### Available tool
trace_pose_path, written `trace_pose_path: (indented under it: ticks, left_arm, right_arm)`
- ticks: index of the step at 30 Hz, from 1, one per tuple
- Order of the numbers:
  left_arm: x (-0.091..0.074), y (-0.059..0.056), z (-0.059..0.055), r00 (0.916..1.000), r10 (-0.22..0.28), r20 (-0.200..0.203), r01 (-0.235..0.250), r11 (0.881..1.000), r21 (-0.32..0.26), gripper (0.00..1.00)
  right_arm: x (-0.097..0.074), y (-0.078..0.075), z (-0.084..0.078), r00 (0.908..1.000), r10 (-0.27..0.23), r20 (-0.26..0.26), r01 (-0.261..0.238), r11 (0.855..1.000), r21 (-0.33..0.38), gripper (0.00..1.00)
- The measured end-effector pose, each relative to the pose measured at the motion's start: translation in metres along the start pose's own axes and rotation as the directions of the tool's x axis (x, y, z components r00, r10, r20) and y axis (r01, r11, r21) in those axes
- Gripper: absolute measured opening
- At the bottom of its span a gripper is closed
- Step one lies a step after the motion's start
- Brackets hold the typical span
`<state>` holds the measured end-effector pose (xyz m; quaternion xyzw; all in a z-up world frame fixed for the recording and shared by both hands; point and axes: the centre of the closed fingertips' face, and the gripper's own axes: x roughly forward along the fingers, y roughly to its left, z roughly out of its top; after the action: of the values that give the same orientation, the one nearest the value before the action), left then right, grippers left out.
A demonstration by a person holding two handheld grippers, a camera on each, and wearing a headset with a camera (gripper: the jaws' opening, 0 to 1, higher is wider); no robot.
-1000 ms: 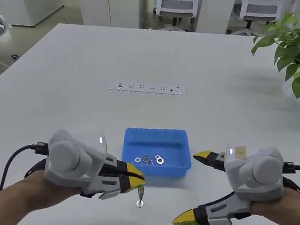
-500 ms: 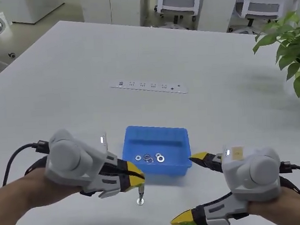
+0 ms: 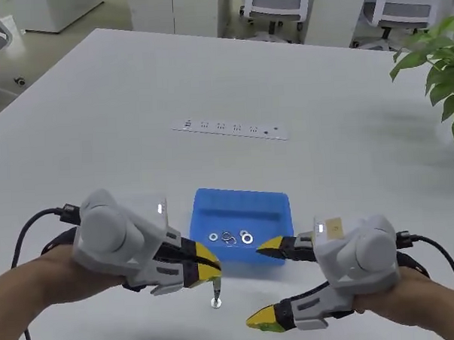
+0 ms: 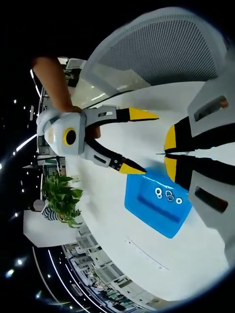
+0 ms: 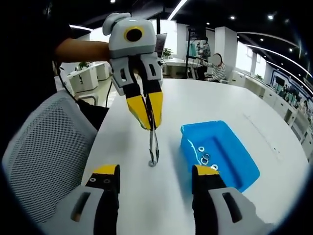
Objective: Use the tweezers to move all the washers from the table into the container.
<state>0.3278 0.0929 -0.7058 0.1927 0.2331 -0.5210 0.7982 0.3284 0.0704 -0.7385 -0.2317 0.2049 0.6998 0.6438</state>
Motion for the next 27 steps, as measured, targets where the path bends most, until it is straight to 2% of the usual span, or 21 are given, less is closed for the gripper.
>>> trace_pose_path:
  ticks: [11,20,23,27]
  left_arm:
    - [0.000,-0.001,-0.001,0.9996,-0.024,-0.016,0.025,1.000,0.016,0.06]
    - [0.002,-0.002,-0.001,0.9989,-0.041,-0.024,0.042,0.999,0.026,0.06]
    - [0.003,-0.002,0.000,0.9987,-0.042,-0.027,0.043,0.999,0.030,0.06]
    - [0.003,-0.001,0.000,0.9988,-0.040,-0.029,0.041,0.999,0.033,0.06]
  right_arm:
    - [0.019,0.003,0.004,0.9976,0.067,-0.017,-0.068,0.993,-0.092,0.32]
    - [0.033,0.006,0.004,0.9932,0.107,-0.046,-0.113,0.982,-0.149,0.23]
    - [0.037,0.001,0.004,0.9945,0.088,-0.057,-0.095,0.983,-0.155,0.19]
    - [0.040,0.002,0.009,0.9944,0.096,-0.045,-0.102,0.982,-0.162,0.17]
